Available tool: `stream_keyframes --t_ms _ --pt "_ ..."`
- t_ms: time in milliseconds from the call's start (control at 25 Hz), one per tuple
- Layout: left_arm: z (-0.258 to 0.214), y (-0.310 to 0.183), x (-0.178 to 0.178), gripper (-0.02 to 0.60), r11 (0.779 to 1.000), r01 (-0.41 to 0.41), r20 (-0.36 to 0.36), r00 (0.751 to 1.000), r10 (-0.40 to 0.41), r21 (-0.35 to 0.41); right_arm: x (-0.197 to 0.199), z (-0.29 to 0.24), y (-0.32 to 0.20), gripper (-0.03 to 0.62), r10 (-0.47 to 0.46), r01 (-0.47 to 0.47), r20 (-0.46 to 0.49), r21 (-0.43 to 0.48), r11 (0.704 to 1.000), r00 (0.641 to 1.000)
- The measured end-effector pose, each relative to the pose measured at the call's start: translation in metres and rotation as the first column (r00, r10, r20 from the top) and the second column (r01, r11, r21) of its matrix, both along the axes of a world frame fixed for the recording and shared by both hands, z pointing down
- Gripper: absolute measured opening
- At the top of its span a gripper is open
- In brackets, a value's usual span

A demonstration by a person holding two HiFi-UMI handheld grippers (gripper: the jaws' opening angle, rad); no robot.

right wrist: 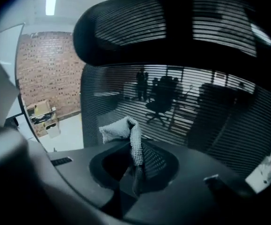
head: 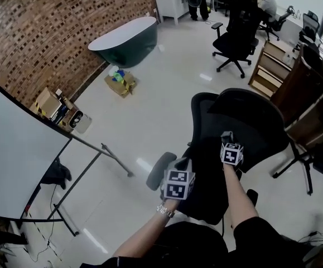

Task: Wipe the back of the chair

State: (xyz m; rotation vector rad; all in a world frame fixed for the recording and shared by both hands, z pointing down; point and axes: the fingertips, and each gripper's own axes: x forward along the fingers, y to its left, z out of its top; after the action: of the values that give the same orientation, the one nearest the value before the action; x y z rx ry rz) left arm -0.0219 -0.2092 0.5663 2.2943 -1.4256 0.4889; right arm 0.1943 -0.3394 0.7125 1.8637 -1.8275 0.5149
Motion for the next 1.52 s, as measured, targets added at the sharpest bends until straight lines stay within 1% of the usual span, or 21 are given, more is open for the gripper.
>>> stream_keyframes --t_ms 80,200,280,320,360,400,440,520,600,720,800,880,920,960,1000,1040,1120,1200,1280,1400,1520 --pt "-0.002 -0.003 0.026 0.003 0.998 -0.06 -0.027 0.998 0.06 0.005 0.057 0.007 0.031 0.041 0.117 -0.117 -0.008 -0.011 0.993 0.993" --pt "-0.008 0.0 0.061 0.003 0.991 -0.135 -0.052 0.989 0.135 0.008 0.151 0.019 0.083 0.041 0.275 -0.279 -0.074 -0.054 0.959 0.959" --pt "-0.011 0.003 0.078 0.003 0.986 -0.166 -0.06 0.984 0.167 0.011 0.2 0.02 0.111 0.041 0.328 -0.337 -0.118 -0.068 0.939 0.937" --pt "-0.011 0.005 0.083 0.003 0.985 -0.174 -0.061 0.983 0.174 0.011 0.217 0.02 0.122 0.041 0.341 -0.352 -0.131 -0.07 0.934 0.931" --pt "-0.009 0.006 0.086 0.003 0.985 -0.175 -0.06 0.983 0.175 0.009 0.226 0.021 0.129 0.041 0.346 -0.357 -0.133 -0.068 0.932 0.929" --pt "-0.007 0.007 0.086 0.003 0.985 -0.171 -0.056 0.984 0.171 0.004 0.226 0.02 0.13 0.041 0.341 -0.35 -0.121 -0.062 0.935 0.932" --pt "-0.003 0.009 0.084 0.003 0.987 -0.163 -0.052 0.985 0.163 -0.003 0.217 0.017 0.127 0.041 0.322 -0.328 -0.1 -0.05 0.943 0.942" --pt "0.004 0.011 0.077 0.003 0.99 -0.139 -0.045 0.989 0.138 -0.022 0.177 0.009 0.106 0.04 0.245 -0.246 -0.048 -0.016 0.969 0.968" --pt "0.008 0.012 0.067 0.003 0.993 -0.11 -0.033 0.994 0.108 -0.035 0.117 0.002 0.076 0.041 0.14 -0.14 0.001 0.006 0.99 0.99" --pt "0.008 0.011 0.039 0.003 0.998 -0.055 -0.015 0.998 0.055 -0.031 0.013 0.015 0.024 0.041 -0.003 0.003 0.054 -0.007 1.0 0.999" --pt "0.003 0.01 0.016 0.003 1.0 -0.004 -0.007 1.0 0.004 -0.019 -0.055 0.027 -0.004 0.041 -0.118 0.121 0.069 -0.034 0.992 0.991" --pt "0.0 0.01 -0.009 0.003 0.998 0.056 0.005 0.998 -0.055 -0.01 -0.115 0.027 -0.022 0.041 -0.244 0.249 0.074 -0.057 0.967 0.967" --pt "-0.002 0.01 -0.021 0.003 0.997 0.083 0.011 0.997 -0.083 -0.006 -0.135 0.027 -0.027 0.041 -0.284 0.289 0.069 -0.075 0.954 0.956" --pt "-0.005 0.01 -0.033 0.003 0.994 0.107 0.016 0.994 -0.107 -0.003 -0.146 0.03 -0.031 0.041 -0.303 0.307 0.055 -0.099 0.947 0.951" --pt "-0.007 0.01 -0.043 0.003 0.992 0.128 0.02 0.992 -0.128 -0.001 -0.148 0.034 -0.034 0.041 -0.305 0.307 0.035 -0.125 0.943 0.952" --pt "-0.009 0.011 -0.051 0.003 0.989 0.146 0.023 0.989 -0.146 0.001 -0.142 0.037 -0.035 0.041 -0.295 0.293 0.012 -0.152 0.944 0.956" --pt "-0.01 0.011 -0.063 0.003 0.985 0.17 0.024 0.985 -0.17 0.002 -0.117 0.044 -0.031 0.041 -0.253 0.245 -0.019 -0.189 0.951 0.967" --pt "-0.009 0.007 -0.066 0.003 0.985 0.172 0.015 0.985 -0.172 0.007 -0.089 0.057 -0.026 0.041 -0.225 0.219 -0.013 -0.179 0.959 0.974" --pt "-0.007 0.002 -0.059 0.003 0.989 0.15 -0.002 0.989 -0.15 0.008 -0.054 0.063 -0.008 0.041 -0.185 0.18 -0.016 -0.162 0.97 0.983" --pt "-0.004 -0.004 -0.033 0.003 0.997 0.083 -0.012 0.996 -0.083 -0.003 0.021 0.073 0.034 0.041 -0.092 0.084 -0.049 -0.149 0.985 0.995" --pt "-0.008 -0.007 0.0 0.003 1.0 0.004 -0.029 1.0 -0.004 -0.001 0.115 0.078 0.082 0.041 0.042 -0.059 -0.103 -0.172 0.983 0.994"
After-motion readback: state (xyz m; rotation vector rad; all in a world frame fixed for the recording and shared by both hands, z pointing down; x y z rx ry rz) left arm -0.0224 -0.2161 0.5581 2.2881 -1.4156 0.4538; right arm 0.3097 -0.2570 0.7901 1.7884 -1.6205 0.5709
